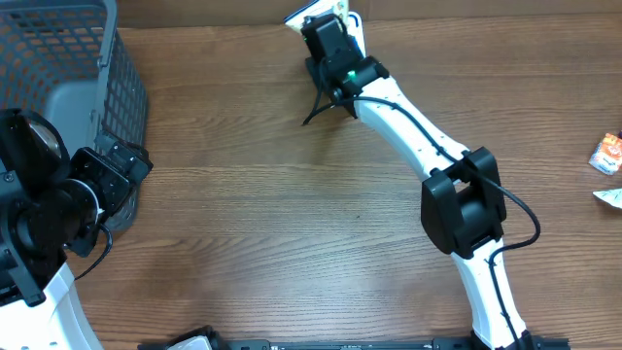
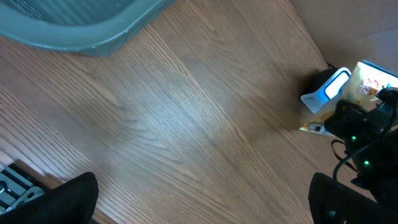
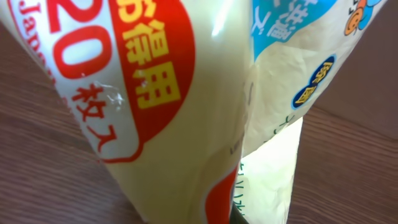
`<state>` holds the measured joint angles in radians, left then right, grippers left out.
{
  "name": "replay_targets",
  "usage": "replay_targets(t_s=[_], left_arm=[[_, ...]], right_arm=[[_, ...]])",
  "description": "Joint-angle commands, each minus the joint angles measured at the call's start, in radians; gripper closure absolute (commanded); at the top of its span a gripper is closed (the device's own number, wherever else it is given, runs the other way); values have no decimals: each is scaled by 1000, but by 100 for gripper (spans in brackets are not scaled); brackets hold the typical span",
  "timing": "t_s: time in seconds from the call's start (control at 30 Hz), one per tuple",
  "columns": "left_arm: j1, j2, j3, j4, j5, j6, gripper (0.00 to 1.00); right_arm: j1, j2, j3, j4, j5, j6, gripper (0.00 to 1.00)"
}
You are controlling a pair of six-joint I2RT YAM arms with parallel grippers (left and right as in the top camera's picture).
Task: Scan the item barcode
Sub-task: 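Hold the yellow wipes bag against the scanner window with right gripper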
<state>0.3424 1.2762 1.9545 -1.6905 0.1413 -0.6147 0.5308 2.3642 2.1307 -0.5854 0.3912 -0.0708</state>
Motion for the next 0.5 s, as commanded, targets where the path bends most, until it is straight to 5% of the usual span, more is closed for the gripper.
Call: replay_targets(t_s=[0.0,0.47], left_arm=[[6,-1,2,1,1,9,0],[6,-1,2,1,1,9,0]], right_arm=[[-33,-9,24,5,-16,-4,96],[-61,19,23,14,-29,-5,96]])
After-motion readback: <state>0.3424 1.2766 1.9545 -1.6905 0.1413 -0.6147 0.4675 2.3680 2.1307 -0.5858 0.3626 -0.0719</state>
